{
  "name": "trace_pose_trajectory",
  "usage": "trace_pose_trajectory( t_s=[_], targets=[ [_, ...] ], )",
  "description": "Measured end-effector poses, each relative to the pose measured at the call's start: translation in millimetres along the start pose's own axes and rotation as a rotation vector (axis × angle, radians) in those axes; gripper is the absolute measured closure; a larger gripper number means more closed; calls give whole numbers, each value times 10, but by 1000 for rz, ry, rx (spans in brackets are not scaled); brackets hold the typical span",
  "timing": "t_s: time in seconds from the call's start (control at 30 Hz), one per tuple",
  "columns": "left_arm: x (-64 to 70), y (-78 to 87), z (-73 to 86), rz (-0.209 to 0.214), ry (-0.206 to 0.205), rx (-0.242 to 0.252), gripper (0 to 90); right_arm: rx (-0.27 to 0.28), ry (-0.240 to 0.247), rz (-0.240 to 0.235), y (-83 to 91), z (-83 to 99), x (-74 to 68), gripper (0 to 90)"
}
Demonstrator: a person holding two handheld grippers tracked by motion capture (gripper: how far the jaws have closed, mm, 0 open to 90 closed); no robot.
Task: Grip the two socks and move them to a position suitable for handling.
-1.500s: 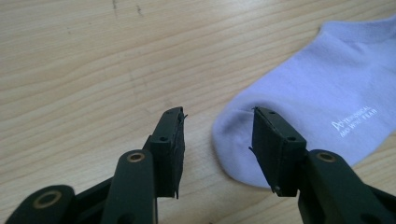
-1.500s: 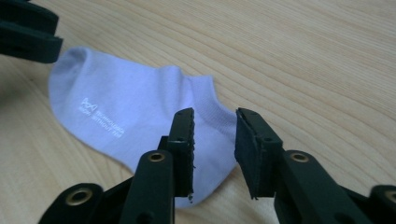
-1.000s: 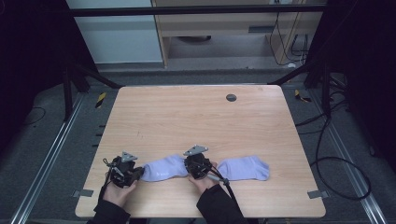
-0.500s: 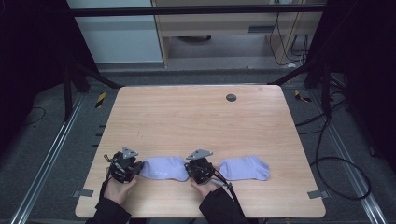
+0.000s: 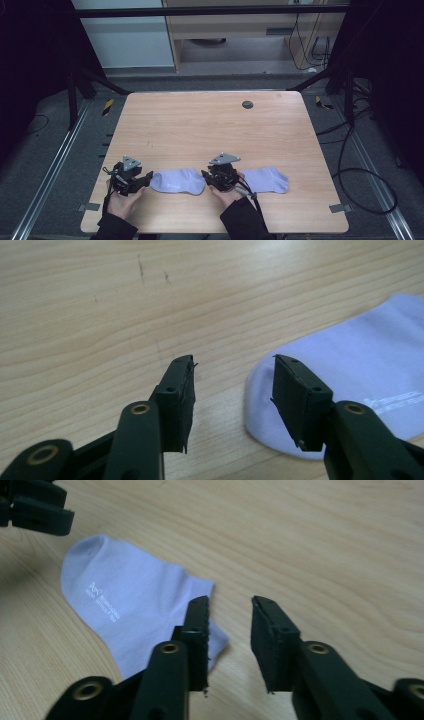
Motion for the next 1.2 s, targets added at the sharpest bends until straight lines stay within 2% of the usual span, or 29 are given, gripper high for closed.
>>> trace_pose_trajectory(
  t_s=[0.1, 0.13, 0.17, 0.2, 0.23, 0.5, 0.8, 1.0, 1.2],
  targets=[
    [65, 70, -36, 29, -4, 25, 464, 16, -16, 29, 207, -14, 197, 565],
    [132, 106, -62, 48, -11, 38, 460, 17, -21, 38, 258, -5, 250, 559],
    [132, 106, -62, 48, -11, 38, 454, 17, -21, 38, 258, -5, 250, 559],
    [218, 137, -94, 66, -28, 50, 452, 17, -28, 63, 352, 28, 363, 545],
    [218, 137, -94, 66, -28, 50, 451, 17, -28, 63, 352, 28, 363, 545],
    [588, 202, -218, 129, -98, 68, 447, 13, -52, 123, 684, 315, 758, 502],
    [1074, 94, -413, 186, -164, 58, 445, 14, -104, 184, 1024, 713, 1239, 478],
    [1370, -25, -511, 207, -206, 40, 449, 11, -153, 216, 1118, 946, 1521, 474],
    [1666, -136, -594, 222, -245, 37, 453, -17, -186, 230, 1068, 1088, 1697, 475]
  ],
)
Point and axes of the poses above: each handheld gripper's, and its own axes: y roughly backward along the jaws, z roughly out of its underside, x roughly to its right, the point moved 6 cm from there along -y, roughly forward along the jaws, and after that the axes turned 14 degrees about -x, right-handed, at the moved point
